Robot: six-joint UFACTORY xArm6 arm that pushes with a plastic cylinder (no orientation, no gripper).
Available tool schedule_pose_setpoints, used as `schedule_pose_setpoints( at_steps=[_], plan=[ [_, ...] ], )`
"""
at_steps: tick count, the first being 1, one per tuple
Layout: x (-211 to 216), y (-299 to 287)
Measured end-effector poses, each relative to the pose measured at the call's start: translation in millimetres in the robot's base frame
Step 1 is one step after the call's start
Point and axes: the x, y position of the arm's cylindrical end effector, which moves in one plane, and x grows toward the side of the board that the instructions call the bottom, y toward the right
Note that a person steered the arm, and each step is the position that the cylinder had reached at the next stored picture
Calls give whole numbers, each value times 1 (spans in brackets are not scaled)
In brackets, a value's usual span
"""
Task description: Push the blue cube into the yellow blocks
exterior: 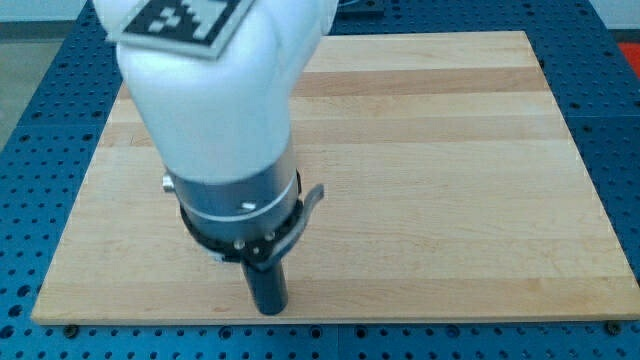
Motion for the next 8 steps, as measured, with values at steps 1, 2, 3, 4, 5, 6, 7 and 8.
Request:
schedule_pose_setpoints(
  at_steps=[1, 2, 3, 4, 5, 6, 7, 8],
  plan=[
    [0, -10],
    [-4, -25],
    [-13, -31],
    [-39, -31],
    [-73, -31],
    [-97, -31],
    [-108, -31],
    [-83, -31]
  ],
)
